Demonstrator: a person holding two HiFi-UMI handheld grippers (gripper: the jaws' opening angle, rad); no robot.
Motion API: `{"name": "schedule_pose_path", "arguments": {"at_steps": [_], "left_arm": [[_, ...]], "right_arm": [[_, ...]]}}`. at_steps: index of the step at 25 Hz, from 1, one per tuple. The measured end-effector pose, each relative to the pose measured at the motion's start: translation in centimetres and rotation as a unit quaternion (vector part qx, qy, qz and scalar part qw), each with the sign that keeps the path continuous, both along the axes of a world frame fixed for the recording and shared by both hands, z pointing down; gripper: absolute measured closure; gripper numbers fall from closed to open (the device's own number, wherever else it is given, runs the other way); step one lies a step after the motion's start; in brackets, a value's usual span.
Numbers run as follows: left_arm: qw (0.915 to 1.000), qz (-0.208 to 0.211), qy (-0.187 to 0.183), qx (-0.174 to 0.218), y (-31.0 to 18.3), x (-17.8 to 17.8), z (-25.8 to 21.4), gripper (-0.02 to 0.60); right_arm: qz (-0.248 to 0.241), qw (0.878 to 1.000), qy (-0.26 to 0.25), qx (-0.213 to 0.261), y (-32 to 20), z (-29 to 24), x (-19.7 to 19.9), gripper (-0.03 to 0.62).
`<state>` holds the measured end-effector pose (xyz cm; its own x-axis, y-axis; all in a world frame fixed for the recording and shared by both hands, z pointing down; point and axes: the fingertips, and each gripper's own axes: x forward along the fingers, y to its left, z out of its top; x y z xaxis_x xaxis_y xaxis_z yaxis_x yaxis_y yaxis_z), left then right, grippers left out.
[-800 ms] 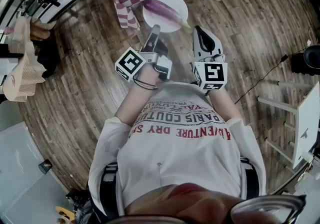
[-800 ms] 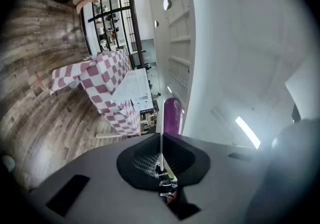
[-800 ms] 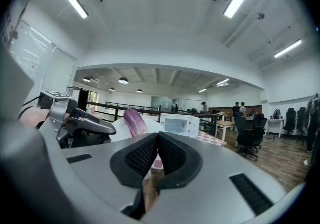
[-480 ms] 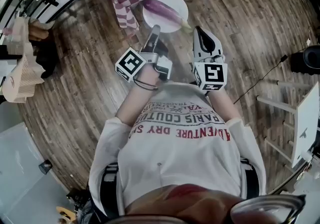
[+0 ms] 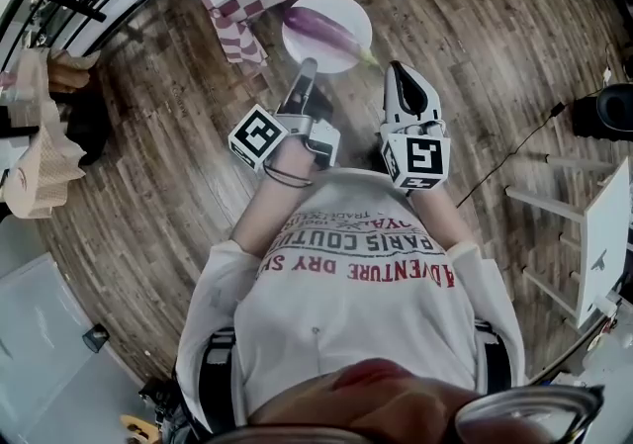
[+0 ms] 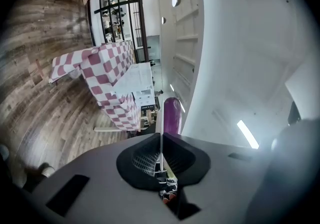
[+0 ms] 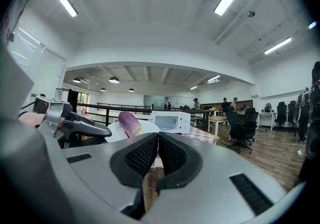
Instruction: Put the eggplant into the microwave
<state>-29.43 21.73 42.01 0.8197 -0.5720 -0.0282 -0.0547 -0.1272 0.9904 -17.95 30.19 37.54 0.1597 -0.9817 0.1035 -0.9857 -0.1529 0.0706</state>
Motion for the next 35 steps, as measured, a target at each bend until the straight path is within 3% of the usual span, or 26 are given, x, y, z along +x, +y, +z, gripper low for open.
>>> {"name": "schedule_pose_path", "arguments": {"at_steps": [4,8,16,23,26,35], "left_arm": [[0.9999,-0.007,-0.006,0.006,-0.5,2.7,0.3,0.548],[0.9996,-0.027,-0.004,0.004,-1.8,5.9,0.1,0.546],[0.9966,-0.080,-0.014,0.012,-5.0,14.3,0.1,0.546],[0.9931,-0.117,0.002,0.010,-7.1,22.0,-0.8,0.546],[0.9916,-0.128,0.017,0.010,-7.8,24.7,-1.3,0.546],[0.9902,-0.139,0.014,0.006,-12.7,29.3,-1.1,0.546]], "right_arm": [[0.002,1.000,-0.009,-0.002,-1.0,0.6,3.7,0.568],[-0.026,1.000,-0.014,0.007,-3.3,0.1,7.2,0.568],[-0.083,0.996,-0.018,0.013,-7.8,-0.4,16.7,0.568],[-0.125,0.992,0.003,0.016,-10.8,-1.9,25.0,0.568],[-0.144,0.989,0.009,0.014,-11.8,-2.2,27.5,0.568],[-0.161,0.987,-0.012,-0.011,-16.6,-0.1,32.1,0.568]]}}
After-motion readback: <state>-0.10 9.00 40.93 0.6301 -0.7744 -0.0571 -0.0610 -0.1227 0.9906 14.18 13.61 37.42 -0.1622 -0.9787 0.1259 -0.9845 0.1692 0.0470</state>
